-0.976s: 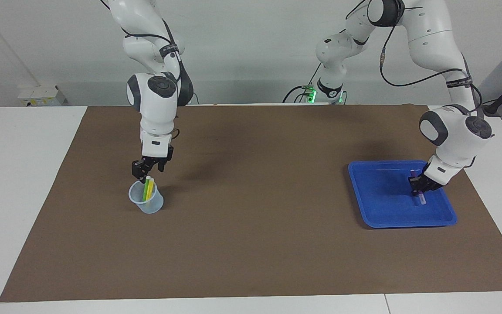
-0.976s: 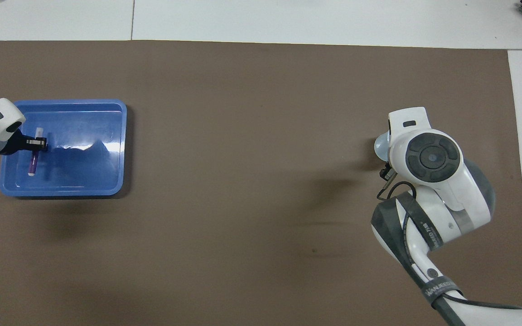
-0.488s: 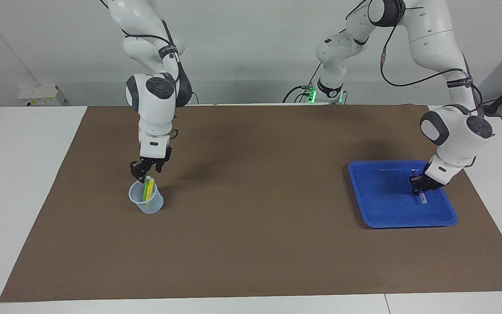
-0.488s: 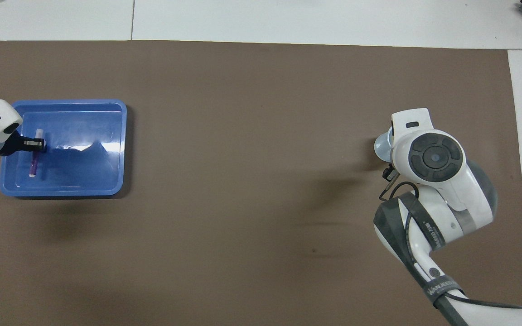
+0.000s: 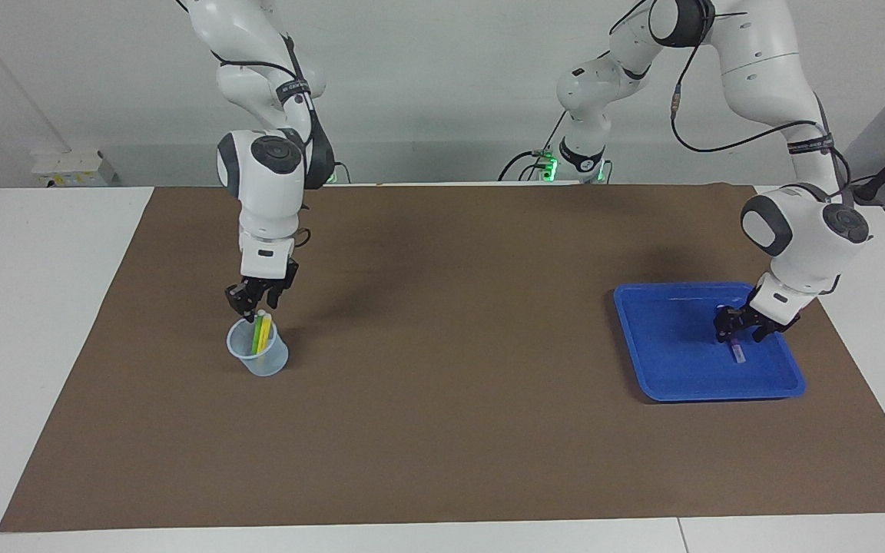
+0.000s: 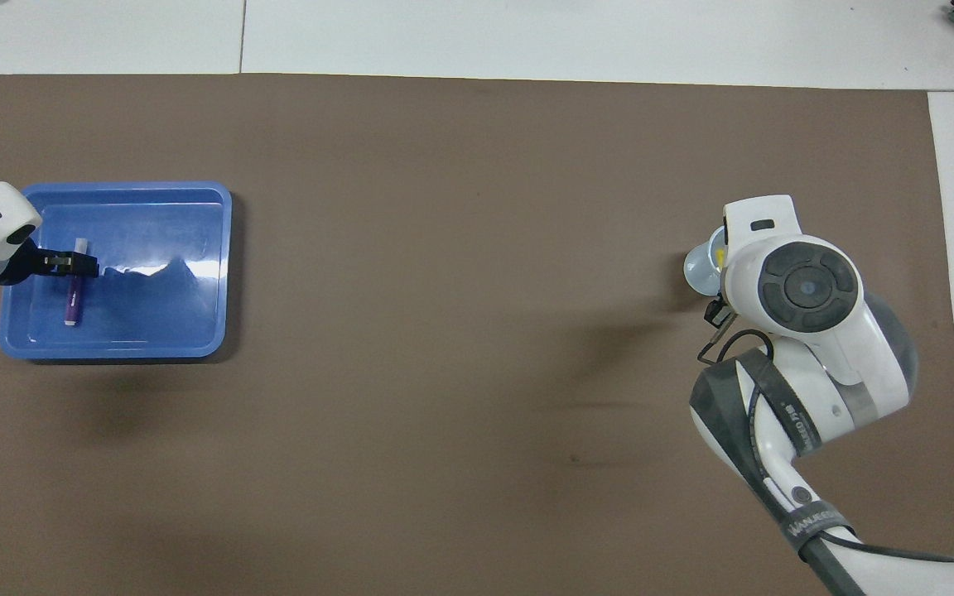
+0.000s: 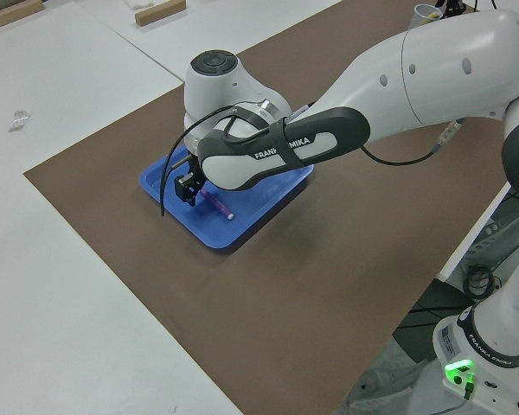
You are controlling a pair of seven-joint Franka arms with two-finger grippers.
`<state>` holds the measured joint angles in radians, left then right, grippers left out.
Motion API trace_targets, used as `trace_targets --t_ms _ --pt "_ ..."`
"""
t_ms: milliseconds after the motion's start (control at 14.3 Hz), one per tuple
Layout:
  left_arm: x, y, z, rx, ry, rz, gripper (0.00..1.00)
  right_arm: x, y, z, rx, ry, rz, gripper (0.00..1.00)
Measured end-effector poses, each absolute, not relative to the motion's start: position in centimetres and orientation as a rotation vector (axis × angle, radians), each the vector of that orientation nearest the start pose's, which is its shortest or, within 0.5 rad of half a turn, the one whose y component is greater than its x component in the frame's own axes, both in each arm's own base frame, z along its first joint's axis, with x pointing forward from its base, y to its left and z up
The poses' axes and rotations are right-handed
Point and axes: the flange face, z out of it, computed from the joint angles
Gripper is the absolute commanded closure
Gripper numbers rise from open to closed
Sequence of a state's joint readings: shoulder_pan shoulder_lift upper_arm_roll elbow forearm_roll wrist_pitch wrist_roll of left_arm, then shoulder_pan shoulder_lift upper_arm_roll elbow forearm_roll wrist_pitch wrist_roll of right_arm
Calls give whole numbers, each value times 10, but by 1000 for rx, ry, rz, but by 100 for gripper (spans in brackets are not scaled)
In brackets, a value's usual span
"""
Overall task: Right arm passes pens to left for tray arrangement
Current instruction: 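Lower the purple pen into the blue tray and release with the left gripper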
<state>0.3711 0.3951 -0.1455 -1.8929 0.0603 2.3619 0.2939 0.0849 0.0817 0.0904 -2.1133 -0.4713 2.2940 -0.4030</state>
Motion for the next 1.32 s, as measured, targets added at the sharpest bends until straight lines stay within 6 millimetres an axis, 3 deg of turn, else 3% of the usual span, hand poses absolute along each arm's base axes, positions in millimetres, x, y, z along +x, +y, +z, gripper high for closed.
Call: trace_targets --t_ms 139,837,1046,1325 --pt "620 149 305 -3126 151 -124 3 561 88 388 -3177 -1486 -123 55" --pt "629 138 315 -3113 194 -206 0 560 93 387 -3164 -1504 -141 61" --pt "640 119 335 -3117 237 -179 0 561 94 387 -3161 -1507 -159 61" --pt "644 106 361 -3142 168 -84 0 561 94 387 -3161 -1507 -161 64"
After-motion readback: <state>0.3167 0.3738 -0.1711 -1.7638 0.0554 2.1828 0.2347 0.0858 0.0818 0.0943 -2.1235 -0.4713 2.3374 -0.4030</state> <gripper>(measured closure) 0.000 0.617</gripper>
